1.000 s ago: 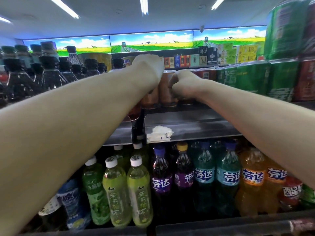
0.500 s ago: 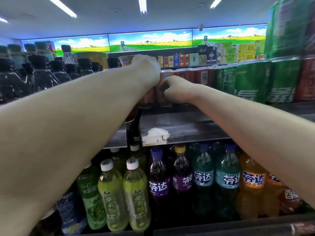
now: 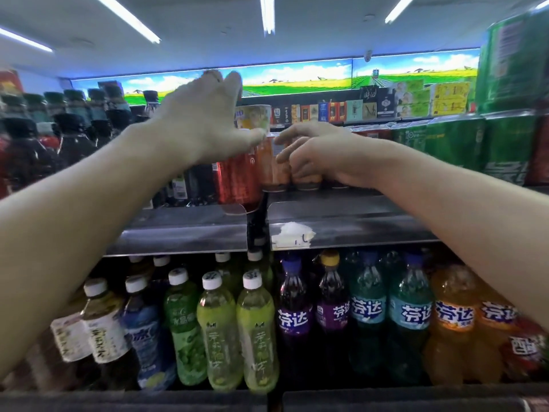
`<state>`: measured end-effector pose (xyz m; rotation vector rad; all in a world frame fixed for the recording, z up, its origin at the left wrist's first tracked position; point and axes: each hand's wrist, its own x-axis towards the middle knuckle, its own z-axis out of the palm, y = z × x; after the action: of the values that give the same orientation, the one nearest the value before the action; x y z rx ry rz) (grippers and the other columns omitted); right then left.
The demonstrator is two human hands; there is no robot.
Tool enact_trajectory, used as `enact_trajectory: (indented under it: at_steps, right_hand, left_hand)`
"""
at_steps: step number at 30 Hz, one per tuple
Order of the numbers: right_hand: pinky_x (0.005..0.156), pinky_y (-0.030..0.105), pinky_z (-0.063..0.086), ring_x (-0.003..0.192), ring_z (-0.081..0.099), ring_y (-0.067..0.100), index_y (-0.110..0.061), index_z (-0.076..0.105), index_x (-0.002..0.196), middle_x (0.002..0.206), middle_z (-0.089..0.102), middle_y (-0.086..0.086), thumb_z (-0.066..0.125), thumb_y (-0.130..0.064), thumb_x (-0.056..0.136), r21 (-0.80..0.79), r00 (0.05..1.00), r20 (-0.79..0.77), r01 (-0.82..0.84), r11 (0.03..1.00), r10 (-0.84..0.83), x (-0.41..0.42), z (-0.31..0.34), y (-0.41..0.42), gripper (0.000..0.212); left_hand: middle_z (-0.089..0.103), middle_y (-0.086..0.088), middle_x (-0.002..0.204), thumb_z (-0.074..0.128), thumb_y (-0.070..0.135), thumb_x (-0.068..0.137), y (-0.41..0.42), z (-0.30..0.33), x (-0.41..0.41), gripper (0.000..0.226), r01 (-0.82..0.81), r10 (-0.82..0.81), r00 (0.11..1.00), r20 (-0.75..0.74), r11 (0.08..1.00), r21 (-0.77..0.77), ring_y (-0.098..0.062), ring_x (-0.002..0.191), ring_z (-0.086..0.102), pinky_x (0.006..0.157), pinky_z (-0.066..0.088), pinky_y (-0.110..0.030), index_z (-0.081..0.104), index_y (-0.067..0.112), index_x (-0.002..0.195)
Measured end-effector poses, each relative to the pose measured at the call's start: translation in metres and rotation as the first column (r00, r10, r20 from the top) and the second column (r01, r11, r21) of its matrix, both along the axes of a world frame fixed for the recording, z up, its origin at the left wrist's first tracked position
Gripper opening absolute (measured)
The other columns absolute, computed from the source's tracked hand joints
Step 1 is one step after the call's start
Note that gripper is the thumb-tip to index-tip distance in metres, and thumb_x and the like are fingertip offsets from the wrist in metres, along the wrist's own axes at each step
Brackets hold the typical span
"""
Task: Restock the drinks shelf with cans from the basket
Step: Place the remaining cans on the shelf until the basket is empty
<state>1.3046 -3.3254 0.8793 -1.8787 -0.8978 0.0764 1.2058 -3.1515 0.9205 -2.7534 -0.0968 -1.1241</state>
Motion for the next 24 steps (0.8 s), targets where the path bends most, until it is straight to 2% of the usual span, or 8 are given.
enact_trajectory:
  at_steps: [3,5,8,11,13,17,21,24]
  right_hand:
    - [0.098,0.042,0.056,0.106,0.070,0.032,-0.015,0.059,0.126,0.129,0.064,0.026,0.061,0.009,0.084,-0.046,0.991,-0.050,-0.123,0.991,0.121,-0.014,-0.003,0.005,0.048]
    - [0.103,0.045,0.054,0.114,0.068,0.033,-0.014,0.059,0.125,0.125,0.065,0.022,0.060,0.011,0.086,-0.093,0.989,-0.024,-0.148,0.985,0.146,-0.023,-0.007,0.009,0.047]
    - [0.100,0.051,0.055,0.102,0.066,0.028,-0.008,0.054,0.136,0.119,0.064,0.021,0.070,0.005,0.081,-0.107,0.993,0.011,-0.112,0.988,0.113,-0.030,-0.009,0.014,0.059]
    - [0.092,0.044,0.061,0.107,0.070,0.027,-0.017,0.046,0.145,0.122,0.065,0.015,0.079,-0.009,0.074,-0.033,0.998,0.059,-0.024,0.999,0.026,-0.029,-0.003,0.000,0.079]
    - [0.095,0.041,0.058,0.111,0.067,0.026,-0.019,0.042,0.147,0.120,0.065,0.010,0.078,-0.007,0.079,0.019,0.993,0.111,0.033,0.999,-0.035,-0.028,0.002,-0.019,0.078]
    - [0.093,0.037,0.056,0.109,0.063,0.021,-0.020,0.038,0.151,0.118,0.059,0.001,0.078,-0.009,0.080,0.065,0.925,0.294,0.231,0.971,-0.240,-0.028,0.006,-0.061,0.082]
    - [0.093,0.040,0.051,0.113,0.057,0.026,-0.016,0.028,0.155,0.128,0.054,0.008,0.077,-0.015,0.080,-0.101,0.789,0.507,0.455,0.884,-0.348,-0.027,0.003,-0.088,0.090]
    - [0.085,0.040,0.052,0.109,0.055,0.030,-0.014,0.022,0.155,0.131,0.046,0.011,0.072,-0.017,0.082,-0.175,0.716,0.587,0.568,0.804,-0.378,-0.028,-0.004,-0.101,0.088]
  left_hand:
    - [0.060,-0.014,0.124,0.061,0.077,0.084,0.010,-0.011,-0.004,0.085,-0.074,0.060,0.990,-0.128,0.991,-0.108,-0.035,0.108,0.058,0.090,0.050,-0.047,0.047,0.010,0.135]
    - [0.063,-0.014,0.117,0.065,0.074,0.082,0.010,-0.012,0.001,0.080,-0.041,-0.005,0.978,-0.207,0.974,-0.222,-0.031,0.102,0.058,0.082,0.046,-0.040,0.053,0.008,0.126]
    - [0.066,-0.017,0.109,0.077,0.066,0.077,0.008,-0.011,0.002,0.077,0.064,-0.114,0.983,-0.146,0.948,-0.310,-0.029,0.093,0.057,0.075,0.041,-0.040,0.064,0.000,0.115]
    - [0.060,-0.009,0.105,0.081,0.064,0.075,-0.005,-0.010,0.003,0.075,0.172,-0.201,0.979,-0.036,0.908,-0.381,-0.027,0.095,0.055,0.069,0.042,-0.037,0.057,0.006,0.116]
    - [0.058,-0.007,0.107,0.080,0.063,0.076,-0.021,-0.007,0.009,0.072,0.250,-0.269,0.963,0.008,0.882,-0.398,-0.026,0.097,0.055,0.064,0.042,-0.033,0.052,0.011,0.115]
    - [0.060,-0.007,0.112,0.082,0.060,0.076,-0.065,0.001,0.033,0.068,0.346,-0.393,0.919,-0.028,0.838,-0.422,-0.024,0.098,0.058,0.067,0.043,-0.033,0.054,0.013,0.115]
    - [0.061,-0.009,0.107,0.083,0.055,0.077,-0.101,-0.003,0.067,0.066,0.434,-0.509,0.860,-0.044,0.772,-0.464,-0.027,0.098,0.062,0.076,0.052,-0.042,0.055,0.010,0.118]
    - [0.062,-0.008,0.109,0.081,0.051,0.080,-0.118,-0.013,0.087,0.061,0.435,-0.519,0.853,-0.059,0.768,-0.469,-0.022,0.095,0.056,0.072,0.045,-0.035,0.057,0.010,0.118]
